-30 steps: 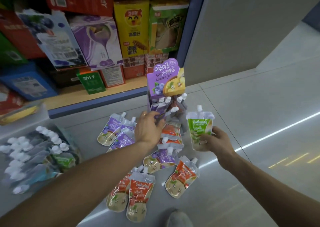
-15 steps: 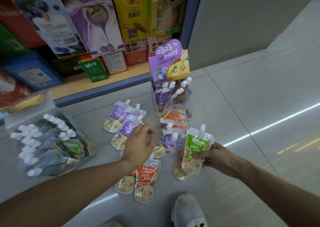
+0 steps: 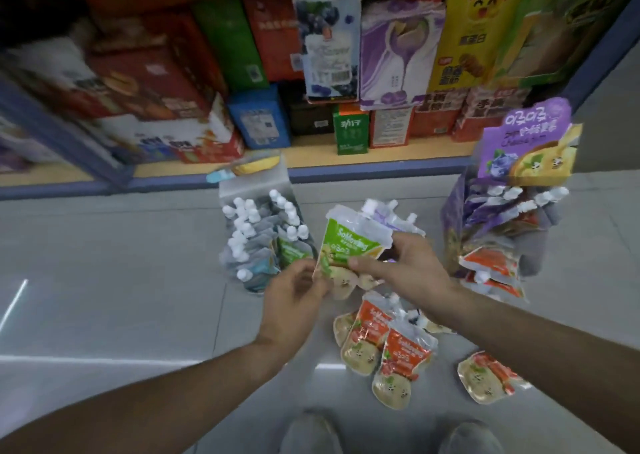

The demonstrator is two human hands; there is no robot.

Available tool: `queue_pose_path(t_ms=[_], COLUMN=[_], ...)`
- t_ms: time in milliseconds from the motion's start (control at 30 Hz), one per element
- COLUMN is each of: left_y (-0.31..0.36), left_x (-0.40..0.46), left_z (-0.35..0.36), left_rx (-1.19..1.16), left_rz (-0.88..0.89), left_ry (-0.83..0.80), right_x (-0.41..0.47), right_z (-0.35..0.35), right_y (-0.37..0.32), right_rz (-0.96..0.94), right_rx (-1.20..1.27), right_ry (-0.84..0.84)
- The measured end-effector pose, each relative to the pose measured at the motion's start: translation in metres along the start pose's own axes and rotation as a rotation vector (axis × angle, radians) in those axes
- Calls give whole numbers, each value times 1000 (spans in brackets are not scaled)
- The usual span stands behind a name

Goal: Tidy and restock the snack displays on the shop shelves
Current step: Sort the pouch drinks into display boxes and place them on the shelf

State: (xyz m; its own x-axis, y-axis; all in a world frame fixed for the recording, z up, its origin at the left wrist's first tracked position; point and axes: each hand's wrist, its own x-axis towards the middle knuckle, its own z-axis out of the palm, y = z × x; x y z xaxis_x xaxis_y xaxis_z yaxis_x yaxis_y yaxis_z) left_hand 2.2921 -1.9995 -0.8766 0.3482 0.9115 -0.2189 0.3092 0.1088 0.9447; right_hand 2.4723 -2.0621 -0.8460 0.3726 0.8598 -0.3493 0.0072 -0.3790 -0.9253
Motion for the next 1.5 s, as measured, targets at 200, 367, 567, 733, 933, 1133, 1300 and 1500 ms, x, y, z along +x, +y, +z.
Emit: queue_pose_path(t_ms=[200, 367, 567, 733, 933, 1133, 1300, 1500], left_y=[-24, -33, -51, -63, -55, -14, 16, 40], left_x=[-4, -11, -3, 14, 17, 5, 24, 44], left_z=[-44, -42, -47, -45, -41, 2, 71, 162], left_rx=[102, 295, 685, 881, 850, 443, 426, 515], left_rz=[-8, 123, 204, 130, 129, 259, 440, 494], left_ry=[289, 245, -27, -223, -136, -17, -267, -410], right_x=[27, 40, 47, 56, 62, 23, -9, -36], right_z=[73, 96, 110, 118, 117, 44, -43, -126], right_y=[0, 7, 27, 20, 7, 8, 30, 58], right_rz=[-309, -441, -297, -192, -170, -193, -88, 47], right_rx=[-381, -734, -873, -1143, -1115, -718, -562, -419], right_ry=[104, 257, 170, 14, 19, 323, 636, 889])
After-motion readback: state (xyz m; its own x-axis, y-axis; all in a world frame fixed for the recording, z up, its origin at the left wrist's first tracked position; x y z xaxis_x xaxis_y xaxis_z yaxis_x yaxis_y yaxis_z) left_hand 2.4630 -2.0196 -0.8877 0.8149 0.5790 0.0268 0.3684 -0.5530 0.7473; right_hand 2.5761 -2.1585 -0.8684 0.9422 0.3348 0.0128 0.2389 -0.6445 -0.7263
